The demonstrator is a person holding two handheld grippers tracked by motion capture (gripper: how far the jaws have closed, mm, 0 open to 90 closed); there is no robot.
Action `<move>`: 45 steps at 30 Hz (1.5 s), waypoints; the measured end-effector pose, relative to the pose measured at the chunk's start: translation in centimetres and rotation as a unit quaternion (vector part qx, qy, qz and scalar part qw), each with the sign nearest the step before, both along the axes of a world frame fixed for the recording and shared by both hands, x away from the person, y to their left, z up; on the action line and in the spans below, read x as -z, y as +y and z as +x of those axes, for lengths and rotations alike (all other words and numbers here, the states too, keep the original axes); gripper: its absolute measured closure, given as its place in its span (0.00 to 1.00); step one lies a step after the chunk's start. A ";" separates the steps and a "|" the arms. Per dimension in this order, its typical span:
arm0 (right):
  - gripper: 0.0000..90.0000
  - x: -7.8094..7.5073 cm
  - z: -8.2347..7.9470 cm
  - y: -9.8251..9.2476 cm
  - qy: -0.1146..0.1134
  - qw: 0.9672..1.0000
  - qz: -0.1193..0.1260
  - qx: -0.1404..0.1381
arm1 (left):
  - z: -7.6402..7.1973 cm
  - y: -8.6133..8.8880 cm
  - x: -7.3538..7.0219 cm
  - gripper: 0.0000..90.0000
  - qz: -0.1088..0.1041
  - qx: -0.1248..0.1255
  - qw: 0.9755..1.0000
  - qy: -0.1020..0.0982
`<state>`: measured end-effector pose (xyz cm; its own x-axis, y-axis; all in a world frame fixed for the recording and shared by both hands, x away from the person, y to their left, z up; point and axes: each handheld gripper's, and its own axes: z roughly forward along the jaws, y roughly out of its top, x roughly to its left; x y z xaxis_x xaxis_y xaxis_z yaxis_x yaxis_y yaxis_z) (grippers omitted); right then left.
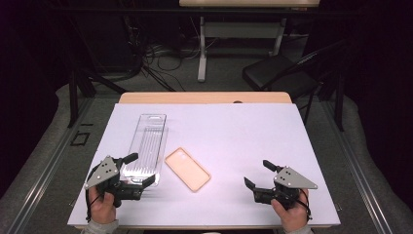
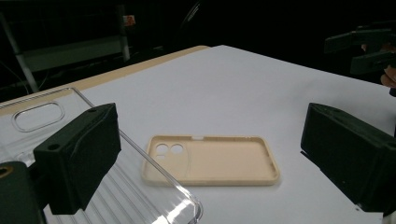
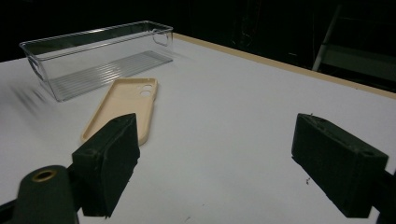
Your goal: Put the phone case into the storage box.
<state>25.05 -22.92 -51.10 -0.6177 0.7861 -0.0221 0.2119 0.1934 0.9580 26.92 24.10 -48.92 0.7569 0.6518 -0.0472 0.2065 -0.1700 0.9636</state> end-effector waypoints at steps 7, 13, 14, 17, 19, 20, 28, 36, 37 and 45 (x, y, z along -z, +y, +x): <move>0.16 0.4 0.2 0.0 0.012 1.000 -0.008 -0.004 | 0.4 0.0 0.1 0.06 -0.001 -0.006 1.000 0.012; 0.16 0.5 0.6 0.1 0.027 1.000 -0.002 -0.015 | 0.5 -0.2 0.1 0.11 0.005 -0.004 0.999 0.035; 0.16 0.5 0.6 0.2 0.029 0.999 -0.003 -0.015 | 0.5 -0.2 0.1 0.11 0.007 -0.001 0.999 0.039; 0.16 0.5 0.7 0.3 0.033 0.999 -0.011 -0.020 | 0.6 -0.5 0.2 0.11 0.013 0.009 0.999 0.048; 0.16 0.4 0.6 0.4 0.036 0.999 -0.017 -0.025 | 0.6 -0.8 0.1 0.11 0.020 0.010 0.998 0.055; 0.17 0.3 0.5 0.4 0.037 0.999 -0.021 -0.027 | 0.6 -0.9 0.1 0.11 0.020 0.013 0.998 0.056; 0.17 -0.4 0.3 1.1 0.055 0.997 -0.049 -0.020 | 0.8 -1.3 -0.6 0.11 0.045 0.016 0.994 0.100; 0.16 -0.1 1.3 2.0 0.092 0.992 -0.083 -0.020 | 1.8 -0.8 -0.6 0.11 0.036 -0.001 0.982 0.184; 0.16 -0.2 1.5 2.1 0.095 0.992 -0.087 -0.021 | 1.9 -0.8 -0.6 0.11 0.031 -0.004 0.981 0.193; 0.15 -1.0 2.4 2.6 0.139 0.984 -0.115 -0.012 | 3.4 -0.3 -1.3 0.11 0.028 -0.022 0.968 0.248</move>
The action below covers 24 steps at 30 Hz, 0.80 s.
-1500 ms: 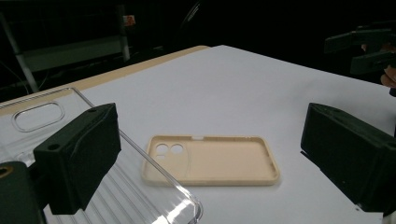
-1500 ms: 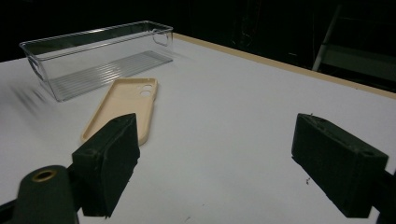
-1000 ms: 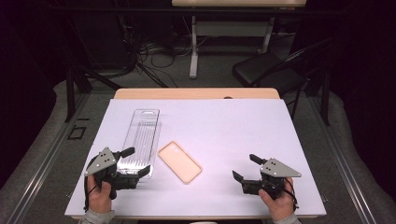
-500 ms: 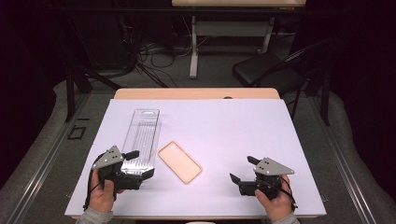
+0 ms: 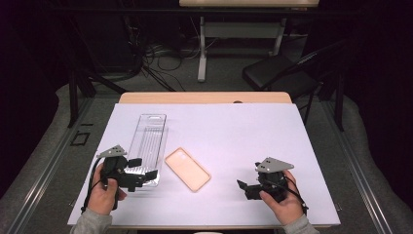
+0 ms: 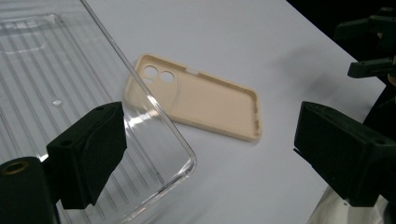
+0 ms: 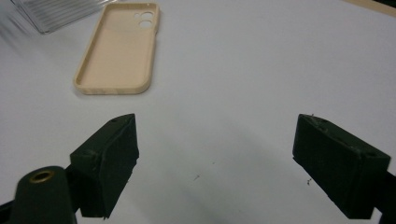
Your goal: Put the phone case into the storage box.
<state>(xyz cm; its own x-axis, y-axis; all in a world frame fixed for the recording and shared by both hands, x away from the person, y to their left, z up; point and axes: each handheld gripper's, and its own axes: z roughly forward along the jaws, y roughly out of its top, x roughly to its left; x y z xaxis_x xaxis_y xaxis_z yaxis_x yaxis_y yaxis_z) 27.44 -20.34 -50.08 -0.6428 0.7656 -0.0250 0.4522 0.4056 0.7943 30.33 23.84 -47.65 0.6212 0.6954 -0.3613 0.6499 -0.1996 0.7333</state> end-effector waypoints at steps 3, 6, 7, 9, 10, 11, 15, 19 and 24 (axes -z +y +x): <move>0.15 -0.2 0.6 0.2 0.021 1.000 -0.009 0.005 | 0.6 0.1 -0.4 0.11 0.008 -0.008 1.000 0.005; 0.12 -0.4 1.4 0.3 0.045 0.999 -0.011 0.009 | 1.5 -0.1 -0.8 0.11 0.020 -0.016 1.000 0.016; 0.12 -0.5 1.8 0.4 0.055 0.998 -0.008 0.012 | 1.6 -0.1 -0.9 0.11 0.024 -0.017 0.999 0.014; 0.12 -0.7 2.2 0.4 0.061 0.998 -0.007 0.021 | 2.0 -0.3 -1.3 0.11 0.033 -0.019 0.999 0.012; 0.12 -0.9 2.5 0.4 0.064 0.998 -0.007 0.026 | 2.1 -0.4 -1.4 0.11 0.038 -0.018 0.999 0.007; 0.11 -1.1 2.7 0.5 0.067 0.997 -0.005 0.029 | 2.3 -0.5 -1.6 0.11 0.041 -0.017 0.999 0.003; 0.09 -1.6 3.7 0.5 0.079 0.996 0.007 0.039 | 2.9 -0.8 -2.3 0.11 0.043 -0.014 0.999 -0.006; 0.09 -2.0 4.6 0.6 0.080 0.996 0.012 0.047 | 3.5 -1.2 -2.7 0.11 0.049 -0.008 0.999 -0.009; 0.09 -2.7 5.7 0.9 0.082 0.995 0.017 0.049 | 4.6 -1.7 -3.2 0.11 0.060 -0.005 0.998 -0.013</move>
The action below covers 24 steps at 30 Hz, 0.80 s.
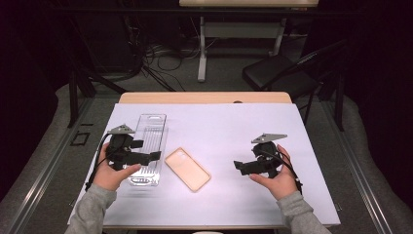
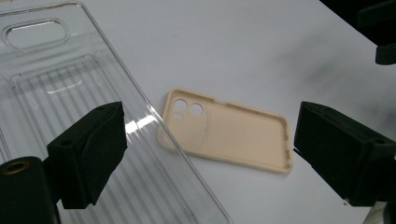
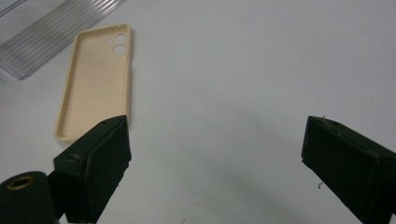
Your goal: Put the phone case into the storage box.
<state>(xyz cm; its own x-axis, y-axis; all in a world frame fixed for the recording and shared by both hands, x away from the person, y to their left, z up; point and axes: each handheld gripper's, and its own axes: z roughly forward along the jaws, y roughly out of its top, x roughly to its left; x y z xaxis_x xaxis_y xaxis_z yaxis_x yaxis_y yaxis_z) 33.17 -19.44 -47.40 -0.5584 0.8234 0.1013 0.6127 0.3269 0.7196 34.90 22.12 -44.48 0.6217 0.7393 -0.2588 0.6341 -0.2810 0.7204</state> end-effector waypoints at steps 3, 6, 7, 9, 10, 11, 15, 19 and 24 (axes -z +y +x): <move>0.09 -0.4 0.8 0.3 -0.002 1.000 -0.003 0.002 | 0.8 -0.3 -0.4 0.11 0.002 -0.003 1.000 -0.003; 0.09 -0.8 1.7 0.7 0.000 1.000 -0.005 0.001 | 1.6 -0.5 -0.8 0.11 0.004 -0.005 1.000 -0.002; 0.09 -0.9 1.9 0.8 0.002 1.000 -0.007 -0.001 | 1.9 -0.6 -1.0 0.11 0.007 -0.004 1.000 -0.002; 0.09 -1.1 2.4 1.0 0.005 1.000 -0.008 -0.006 | 2.3 -0.7 -1.1 0.11 0.011 -0.007 1.000 -0.005; 0.09 -1.1 2.6 1.2 0.008 1.000 -0.009 -0.006 | 2.6 -0.7 -1.2 0.11 0.012 -0.008 1.000 -0.004; 0.09 -1.2 2.8 1.4 0.011 1.000 -0.013 -0.009 | 2.8 -0.8 -1.2 0.11 0.011 -0.010 1.000 -0.002; 0.09 -1.2 3.6 2.1 0.018 0.999 -0.031 -0.017 | 3.6 -1.0 -1.3 0.11 0.010 -0.013 1.000 0.000; 0.11 -1.3 4.3 2.8 0.025 0.999 -0.039 -0.021 | 4.1 -1.2 -1.7 0.13 0.022 -0.015 1.000 -0.009; 0.16 -1.7 4.8 3.7 0.028 0.998 -0.049 -0.023 | 4.6 -1.1 -2.1 0.13 0.011 -0.020 1.000 -0.004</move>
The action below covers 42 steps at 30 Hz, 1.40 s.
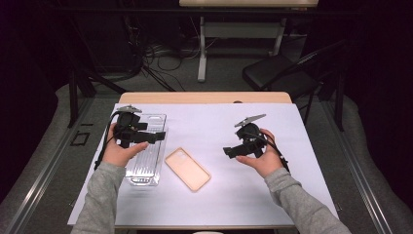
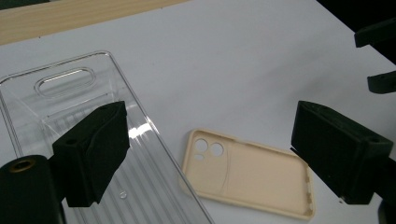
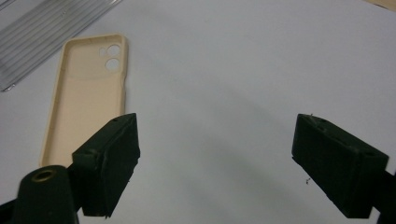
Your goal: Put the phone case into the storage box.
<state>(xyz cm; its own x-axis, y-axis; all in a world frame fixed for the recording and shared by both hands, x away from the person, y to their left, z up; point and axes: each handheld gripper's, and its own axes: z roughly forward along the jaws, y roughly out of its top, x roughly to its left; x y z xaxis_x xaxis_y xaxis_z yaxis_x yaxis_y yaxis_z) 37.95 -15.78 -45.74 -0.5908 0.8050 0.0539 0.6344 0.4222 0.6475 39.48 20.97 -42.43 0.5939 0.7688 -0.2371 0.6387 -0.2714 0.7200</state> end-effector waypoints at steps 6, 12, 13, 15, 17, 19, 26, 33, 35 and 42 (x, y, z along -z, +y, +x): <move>0.16 0.1 0.8 1.3 0.011 1.000 -0.010 -0.012 | 0.2 0.3 0.1 0.13 -0.003 -0.004 1.000 -0.005; 0.15 0.3 1.6 2.9 0.030 0.999 -0.010 -0.025 | 0.3 0.9 0.4 0.13 -0.003 0.000 1.000 -0.003; 0.15 0.4 1.7 3.2 0.031 0.999 -0.014 -0.027 | 0.2 1.0 0.5 0.13 -0.004 -0.002 1.000 -0.003; 0.16 0.5 1.9 3.7 0.033 0.999 -0.018 -0.032 | 0.2 1.2 0.5 0.13 -0.003 -0.005 1.000 -0.002; 0.16 0.6 2.1 4.3 0.035 0.999 -0.017 -0.034 | 0.1 1.4 0.5 0.13 -0.004 -0.006 1.000 -0.003; 0.16 0.6 2.2 4.8 0.033 0.999 -0.017 -0.037 | 0.0 1.6 0.5 0.13 -0.004 -0.008 1.000 -0.004; 0.22 0.8 2.6 6.5 0.037 0.997 -0.030 -0.053 | -0.1 1.9 0.6 0.17 -0.002 -0.011 1.000 -0.003; 0.34 0.7 2.8 7.3 0.031 0.997 -0.033 -0.064 | -0.2 2.1 0.5 0.16 -0.004 -0.014 1.000 -0.008; 0.39 0.8 2.9 7.5 0.038 0.996 -0.035 -0.071 | -0.3 2.2 0.5 0.16 -0.006 -0.015 1.000 -0.009; 0.49 1.7 3.0 8.4 0.082 0.992 -0.052 -0.079 | -0.4 2.3 0.4 0.17 -0.007 -0.017 1.000 -0.007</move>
